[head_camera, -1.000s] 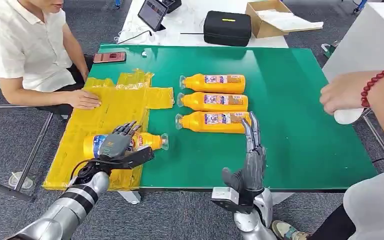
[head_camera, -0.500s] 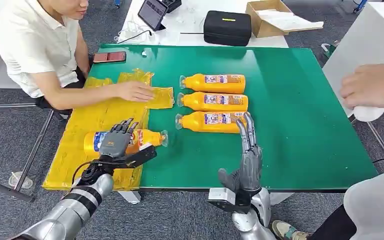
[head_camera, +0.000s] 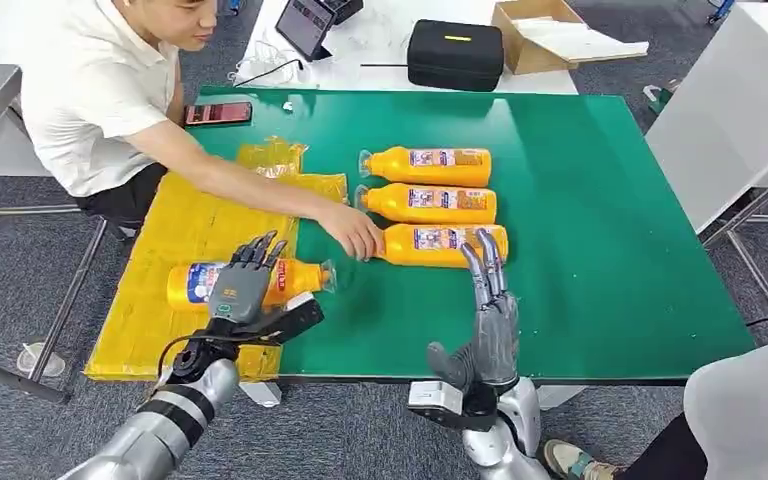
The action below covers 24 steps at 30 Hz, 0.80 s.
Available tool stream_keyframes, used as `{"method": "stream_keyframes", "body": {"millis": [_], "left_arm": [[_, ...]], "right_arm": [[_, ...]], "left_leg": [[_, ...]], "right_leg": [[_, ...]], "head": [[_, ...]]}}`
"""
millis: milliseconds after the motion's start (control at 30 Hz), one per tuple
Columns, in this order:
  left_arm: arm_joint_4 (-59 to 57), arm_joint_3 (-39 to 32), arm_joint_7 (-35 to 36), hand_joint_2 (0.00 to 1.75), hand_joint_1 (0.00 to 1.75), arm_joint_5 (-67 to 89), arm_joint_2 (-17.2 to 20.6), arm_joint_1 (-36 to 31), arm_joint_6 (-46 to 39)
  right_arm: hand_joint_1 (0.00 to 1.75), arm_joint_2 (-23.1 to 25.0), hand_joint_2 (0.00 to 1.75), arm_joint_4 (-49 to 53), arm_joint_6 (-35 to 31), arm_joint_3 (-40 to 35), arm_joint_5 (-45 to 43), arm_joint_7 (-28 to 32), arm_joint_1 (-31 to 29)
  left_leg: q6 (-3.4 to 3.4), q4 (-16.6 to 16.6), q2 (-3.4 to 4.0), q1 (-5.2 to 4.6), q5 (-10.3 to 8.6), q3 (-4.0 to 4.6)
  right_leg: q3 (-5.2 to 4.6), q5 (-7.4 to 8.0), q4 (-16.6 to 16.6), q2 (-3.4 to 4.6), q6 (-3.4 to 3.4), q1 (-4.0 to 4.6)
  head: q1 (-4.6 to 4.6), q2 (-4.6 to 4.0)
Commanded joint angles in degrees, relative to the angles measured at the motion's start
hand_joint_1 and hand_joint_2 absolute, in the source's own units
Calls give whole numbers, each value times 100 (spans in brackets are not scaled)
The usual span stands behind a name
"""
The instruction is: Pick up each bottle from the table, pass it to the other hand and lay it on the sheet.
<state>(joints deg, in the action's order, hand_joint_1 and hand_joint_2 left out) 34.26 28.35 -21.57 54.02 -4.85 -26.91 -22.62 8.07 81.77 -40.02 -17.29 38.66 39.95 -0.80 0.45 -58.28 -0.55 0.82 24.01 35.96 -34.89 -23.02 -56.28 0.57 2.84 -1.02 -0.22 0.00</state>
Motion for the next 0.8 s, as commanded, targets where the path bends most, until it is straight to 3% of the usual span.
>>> {"method": "stream_keyframes", "body": {"millis": [33,100,167,467,633,733,800], "left_arm": [[3358,-22,-892,175,0,-2163,-246,1645,779],[4307,164,-867,175,0,-3203,-154,2081,1450],[4657,398,-833,175,0,-3463,-45,2225,1506],[4420,556,-952,175,0,-3540,-192,2338,801],[4398,572,-928,175,0,-3587,-221,2362,783],[4280,619,-890,175,0,-3775,-380,2373,616],[4198,702,-1026,175,0,-3804,-452,2357,345]], "right_arm": [[0,15,175,682,2,429,261,5,463],[0,27,175,951,2,525,408,5,644],[0,-14,175,964,2,591,517,5,701],[0,-206,175,-411,2,1493,1771,5,527],[0,-275,175,-577,2,1505,1733,-12,488],[0,-712,175,-1172,2,1301,1855,-540,289],[0,-884,175,-1582,2,1255,1517,-456,81]], "left_leg": [[6,-4,3,-4,15,-13],[2,-2,3,-2,11,-1],[3,-3,4,-3,12,8],[6,8,-2,0,11,-8],[7,7,0,1,13,-16],[5,7,6,0,13,-13],[6,7,1,1,10,-9]], "right_leg": [[13,-14,-4,-5,-7,-1],[2,-7,0,-2,-5,-1],[-5,-8,-2,-1,-4,-1],[12,-4,15,-9,-8,3],[22,-7,15,-8,-9,5],[16,-5,13,-1,-8,3],[15,-2,16,-5,-5,4]], "head": [[0,0],[-2,0],[0,0],[0,0],[-2,2],[0,0],[-2,0]]}}
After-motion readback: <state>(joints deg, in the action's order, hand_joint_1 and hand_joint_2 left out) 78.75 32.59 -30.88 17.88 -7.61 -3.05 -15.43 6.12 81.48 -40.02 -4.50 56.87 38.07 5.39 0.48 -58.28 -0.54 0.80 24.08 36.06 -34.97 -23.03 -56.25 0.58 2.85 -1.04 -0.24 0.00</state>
